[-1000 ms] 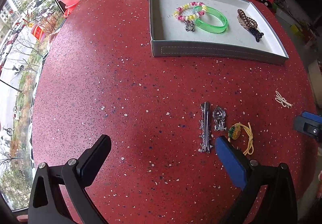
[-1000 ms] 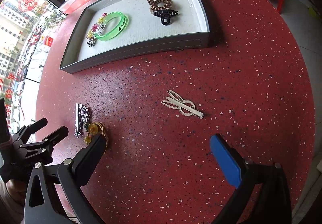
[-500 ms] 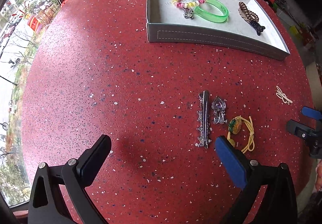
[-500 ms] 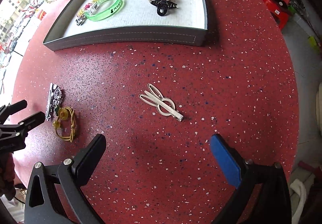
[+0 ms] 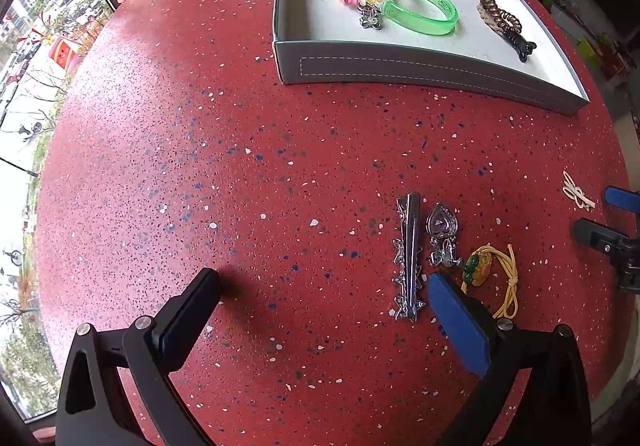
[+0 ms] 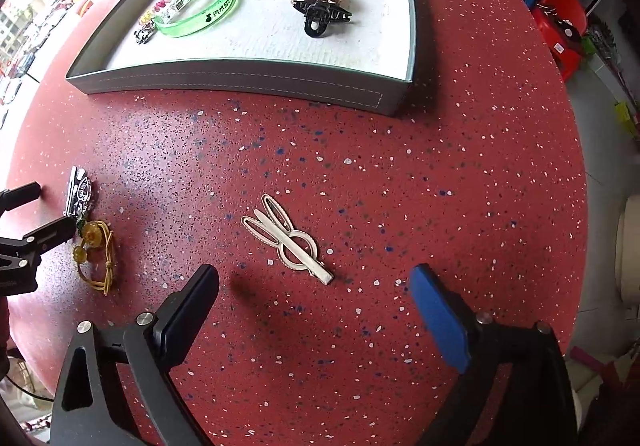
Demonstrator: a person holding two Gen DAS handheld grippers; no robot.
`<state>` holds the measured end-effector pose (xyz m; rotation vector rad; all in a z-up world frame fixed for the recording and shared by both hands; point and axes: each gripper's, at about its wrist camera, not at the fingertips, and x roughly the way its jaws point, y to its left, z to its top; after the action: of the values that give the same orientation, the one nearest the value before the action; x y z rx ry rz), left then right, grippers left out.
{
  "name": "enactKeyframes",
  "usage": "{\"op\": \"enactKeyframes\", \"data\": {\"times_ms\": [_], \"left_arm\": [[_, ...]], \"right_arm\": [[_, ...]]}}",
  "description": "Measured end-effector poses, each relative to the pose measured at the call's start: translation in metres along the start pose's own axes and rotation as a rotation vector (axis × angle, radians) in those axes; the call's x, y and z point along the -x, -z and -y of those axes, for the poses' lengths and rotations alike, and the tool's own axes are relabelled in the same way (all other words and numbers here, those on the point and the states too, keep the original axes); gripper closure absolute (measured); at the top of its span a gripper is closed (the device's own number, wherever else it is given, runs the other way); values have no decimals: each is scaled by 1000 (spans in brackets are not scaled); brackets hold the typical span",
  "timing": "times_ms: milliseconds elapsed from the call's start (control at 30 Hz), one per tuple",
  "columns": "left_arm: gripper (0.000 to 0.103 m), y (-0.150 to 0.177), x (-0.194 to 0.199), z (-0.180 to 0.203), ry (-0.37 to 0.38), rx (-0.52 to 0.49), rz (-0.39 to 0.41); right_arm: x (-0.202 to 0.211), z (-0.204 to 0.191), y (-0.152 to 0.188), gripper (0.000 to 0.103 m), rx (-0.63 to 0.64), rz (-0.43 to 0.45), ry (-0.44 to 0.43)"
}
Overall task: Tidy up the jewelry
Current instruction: 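Grasp the silver key-shaped hair pin with the left tool while the right tool grasps the cream bunny-ear clip, then carry the key-shaped pin into the tray with the left tool while the right tool carries the cream clip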
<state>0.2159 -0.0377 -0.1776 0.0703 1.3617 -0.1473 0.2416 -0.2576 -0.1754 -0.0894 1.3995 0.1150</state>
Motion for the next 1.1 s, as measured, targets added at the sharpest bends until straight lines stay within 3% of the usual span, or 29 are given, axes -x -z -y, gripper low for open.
{"op": "enactKeyframes", "data": {"times_ms": [167, 333, 567, 800, 933, 1033, 1100], "left_arm": [[0, -6, -2, 7, -7, -15, 2], [0, -9, -1, 16, -12, -34, 18], [31, -11, 10, 33, 9, -115, 30], [47, -16, 11, 53, 28, -163, 31], [64, -19, 11, 63, 53, -180, 26], [69, -21, 11, 65, 55, -177, 26], [69, -20, 12, 60, 68, -167, 26]], "right_arm": [[-7, -2, -8, 19, 24, 1, 6], [-3, -16, -8, 42, 83, 5, 2], [-1, -23, -12, 56, 84, -5, -6], [4, -33, -6, 64, 74, -13, -6], [6, -37, -5, 69, 67, -17, -3], [8, -39, -2, 83, 44, -18, -5], [8, -39, -2, 86, 28, -14, -8]]}}
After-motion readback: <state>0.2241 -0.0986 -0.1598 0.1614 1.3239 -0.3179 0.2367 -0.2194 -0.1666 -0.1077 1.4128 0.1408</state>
